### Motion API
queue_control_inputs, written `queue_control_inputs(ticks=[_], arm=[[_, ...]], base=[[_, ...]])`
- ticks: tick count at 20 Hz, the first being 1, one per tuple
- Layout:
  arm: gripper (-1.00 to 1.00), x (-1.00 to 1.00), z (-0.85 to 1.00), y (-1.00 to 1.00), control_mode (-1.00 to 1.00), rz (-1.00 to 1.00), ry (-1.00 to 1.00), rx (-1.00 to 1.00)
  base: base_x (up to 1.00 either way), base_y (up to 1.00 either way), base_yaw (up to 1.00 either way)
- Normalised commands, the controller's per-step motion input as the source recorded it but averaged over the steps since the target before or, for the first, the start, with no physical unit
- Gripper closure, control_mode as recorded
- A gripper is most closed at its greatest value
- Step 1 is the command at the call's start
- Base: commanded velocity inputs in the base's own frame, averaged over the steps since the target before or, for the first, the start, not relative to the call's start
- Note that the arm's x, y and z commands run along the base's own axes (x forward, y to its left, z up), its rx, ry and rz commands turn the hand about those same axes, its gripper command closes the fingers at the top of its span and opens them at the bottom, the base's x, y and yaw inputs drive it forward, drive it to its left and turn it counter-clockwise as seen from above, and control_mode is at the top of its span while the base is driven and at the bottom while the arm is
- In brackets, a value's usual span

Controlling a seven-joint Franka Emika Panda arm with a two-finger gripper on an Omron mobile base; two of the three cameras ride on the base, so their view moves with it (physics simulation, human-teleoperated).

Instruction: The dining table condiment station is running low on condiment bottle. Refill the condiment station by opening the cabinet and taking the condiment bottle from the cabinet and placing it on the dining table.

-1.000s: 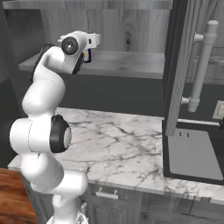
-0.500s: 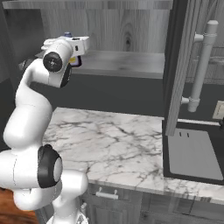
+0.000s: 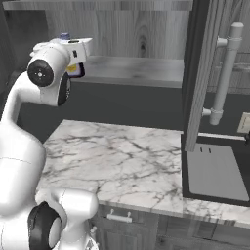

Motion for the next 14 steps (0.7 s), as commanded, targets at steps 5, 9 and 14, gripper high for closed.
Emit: queue_control_inputs(ticks=[5,9,14], arm=[[1.0,-1.0,-0.1,-0.56,-1.0,0.0,0.09,0.0],[1.0,-1.0,-0.42,-0.3,-1.0,0.0,0.16,-0.01],[1.0,-0.94,-0.73,-0.1,-1.0,0.0,0.15,-0.08]], base=[[0.0,0.0,0.0],[0.0,0.0,0.0],[0.0,0.0,0.0]])
